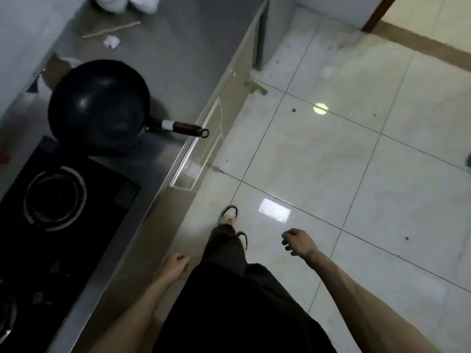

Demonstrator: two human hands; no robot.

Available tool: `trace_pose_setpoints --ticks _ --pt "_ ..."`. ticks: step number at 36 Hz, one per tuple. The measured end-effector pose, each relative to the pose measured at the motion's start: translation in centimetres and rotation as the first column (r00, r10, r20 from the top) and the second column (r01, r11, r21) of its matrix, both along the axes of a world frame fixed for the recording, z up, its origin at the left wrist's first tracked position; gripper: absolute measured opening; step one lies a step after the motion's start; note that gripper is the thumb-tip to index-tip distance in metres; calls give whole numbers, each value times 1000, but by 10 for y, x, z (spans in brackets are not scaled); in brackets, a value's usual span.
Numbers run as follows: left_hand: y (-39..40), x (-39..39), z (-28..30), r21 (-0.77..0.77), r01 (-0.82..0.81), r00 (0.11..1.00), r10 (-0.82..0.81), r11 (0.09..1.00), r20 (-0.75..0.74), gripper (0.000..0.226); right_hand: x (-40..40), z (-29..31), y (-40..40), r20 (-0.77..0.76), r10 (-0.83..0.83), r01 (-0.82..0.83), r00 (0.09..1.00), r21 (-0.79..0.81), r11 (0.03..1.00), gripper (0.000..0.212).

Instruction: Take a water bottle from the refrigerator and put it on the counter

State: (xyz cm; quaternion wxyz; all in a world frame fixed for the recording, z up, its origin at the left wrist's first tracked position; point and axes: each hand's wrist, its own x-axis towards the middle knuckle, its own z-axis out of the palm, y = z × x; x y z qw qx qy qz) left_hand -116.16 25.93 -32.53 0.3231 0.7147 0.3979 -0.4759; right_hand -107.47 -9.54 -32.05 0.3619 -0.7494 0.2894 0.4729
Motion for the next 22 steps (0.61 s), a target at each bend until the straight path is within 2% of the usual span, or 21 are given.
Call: trace_pose_setpoints --ticks 6,8,13,17,22 --pt "-38 108 -8 9 123 991 -123 992 -53 29 99 0 -42 65 -46 44 997 36 998 30" --pt "-64 158 -14 12 116 992 -116 993 -50 29 129 -1 -65 62 -53 52 997 18 999 29" --pt "-158 289 -19 -64 193 981 -195 979 -17 24 172 4 -144 -27 -159 157 987 -68 985 27" --pt "-236 396 -3 -119 304 950 -291 945 116 21 193 13 -202 -68 -269 260 961 -117 958 25" --pt "-348 555 31 -226 516 843 -442 826 307 25 246 26 -280 -79 -456 439 886 -171 882 18"
